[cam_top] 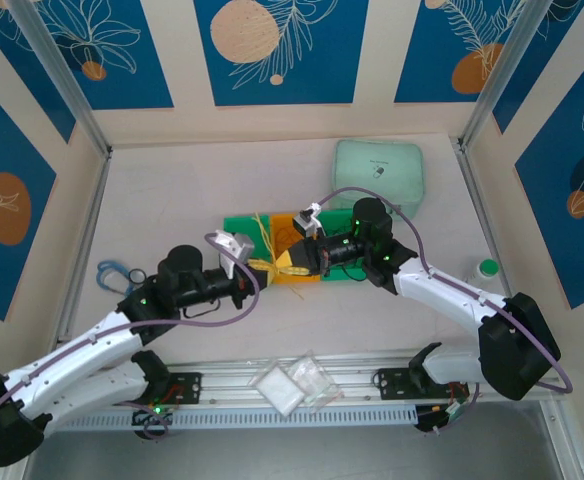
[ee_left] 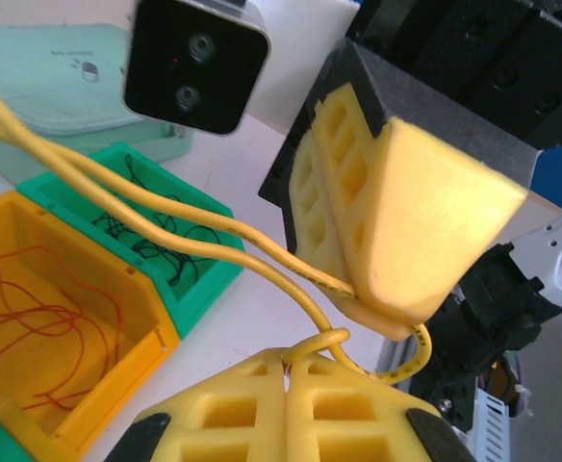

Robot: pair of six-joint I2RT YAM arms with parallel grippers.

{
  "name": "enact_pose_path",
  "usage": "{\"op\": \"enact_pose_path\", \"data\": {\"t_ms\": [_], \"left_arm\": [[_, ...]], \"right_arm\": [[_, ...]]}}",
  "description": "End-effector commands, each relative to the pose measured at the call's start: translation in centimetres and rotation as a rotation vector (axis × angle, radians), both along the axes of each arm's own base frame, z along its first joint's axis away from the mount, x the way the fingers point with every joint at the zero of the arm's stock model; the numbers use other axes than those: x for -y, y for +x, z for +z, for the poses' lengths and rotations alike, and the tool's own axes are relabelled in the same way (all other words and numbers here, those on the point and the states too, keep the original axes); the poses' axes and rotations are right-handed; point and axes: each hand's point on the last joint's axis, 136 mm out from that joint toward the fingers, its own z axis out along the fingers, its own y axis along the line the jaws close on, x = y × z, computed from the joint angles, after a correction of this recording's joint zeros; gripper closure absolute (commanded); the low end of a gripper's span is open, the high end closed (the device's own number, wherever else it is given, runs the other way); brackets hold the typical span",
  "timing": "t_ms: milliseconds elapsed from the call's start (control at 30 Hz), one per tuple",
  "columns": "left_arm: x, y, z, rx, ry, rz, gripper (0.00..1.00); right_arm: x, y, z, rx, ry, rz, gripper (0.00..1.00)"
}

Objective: Untangle the cables

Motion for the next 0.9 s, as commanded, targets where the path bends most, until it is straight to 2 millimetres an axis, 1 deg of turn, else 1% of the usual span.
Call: {"op": "enact_pose_path", "data": {"t_ms": [0, 100, 400, 867], "left_arm": [[-0.9, 0.5, 1.0, 0.049, -0.001, 0.06, 1.0], [-1.5, 0.7, 0.8, 0.053, 0.01, 0.093, 1.0], [-2.1, 1.6, 0.4, 0.059, 0.034, 0.148, 1.0], [-3.1, 2.8, 0.7, 0.086, 0.07, 0.235, 1.0]], "right_arm": [[0.2, -0.9, -0.1, 0.016, 0.003, 0.038, 1.0], [0.2, -1.0, -0.2, 0.017, -0.006, 0.041, 1.0], [0.0, -2.1, -0.6, 0.007, -0.02, 0.078, 1.0], [0.3, -3.9, -1.5, -0.002, -0.057, 0.117, 1.0]]}}
